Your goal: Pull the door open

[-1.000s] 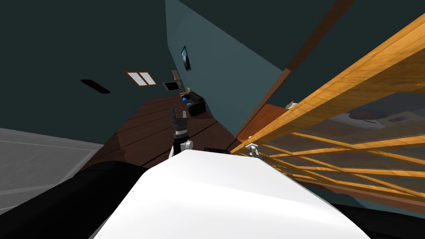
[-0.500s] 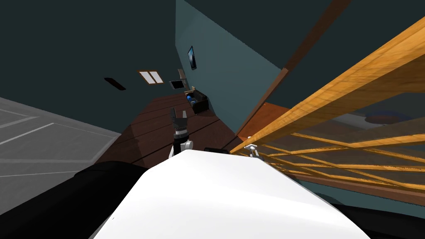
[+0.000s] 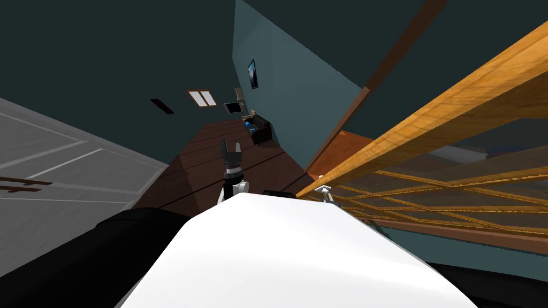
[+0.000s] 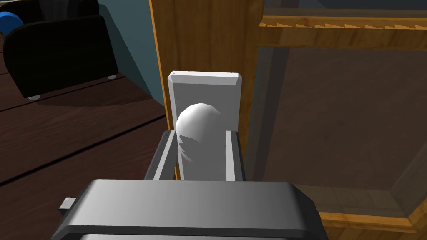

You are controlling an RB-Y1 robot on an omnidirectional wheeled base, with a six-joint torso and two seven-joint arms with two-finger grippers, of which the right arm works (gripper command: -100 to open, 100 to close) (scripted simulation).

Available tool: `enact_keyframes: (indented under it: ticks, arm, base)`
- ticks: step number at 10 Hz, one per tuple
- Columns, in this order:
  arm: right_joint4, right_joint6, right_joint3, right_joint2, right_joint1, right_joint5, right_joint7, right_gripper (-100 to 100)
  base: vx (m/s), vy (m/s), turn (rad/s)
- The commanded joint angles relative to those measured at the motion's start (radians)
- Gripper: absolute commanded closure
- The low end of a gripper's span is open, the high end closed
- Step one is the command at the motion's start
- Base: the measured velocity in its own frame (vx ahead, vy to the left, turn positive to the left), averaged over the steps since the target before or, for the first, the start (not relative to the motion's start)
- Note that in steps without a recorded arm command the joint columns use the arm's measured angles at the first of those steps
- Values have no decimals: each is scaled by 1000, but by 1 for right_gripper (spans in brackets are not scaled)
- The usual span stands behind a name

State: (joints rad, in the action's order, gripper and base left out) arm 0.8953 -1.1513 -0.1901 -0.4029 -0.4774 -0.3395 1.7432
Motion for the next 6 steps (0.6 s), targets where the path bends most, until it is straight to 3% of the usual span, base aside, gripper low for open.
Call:
enact_keyframes:
  ticks: [1, 2, 4, 5, 6]
  arm:
    - [-13, -11, -8, -6, 2, 7, 10, 100]
    - [-9, -17, -1, 0, -13, 1, 5, -100]
    - [-10, -28, 3, 4, -27, -3, 3, -100]
    - [-4, -20, 2, 2, -25, -2, 3, -100]
    - [-7, -6, 9, 10, -6, -8, -5, -100]
  base:
    - [-197, -24, 96]
    - [-227, 50, -120]
    - [-186, 119, -120]
    - [-85, 51, -30]
    - [150, -26, 70]
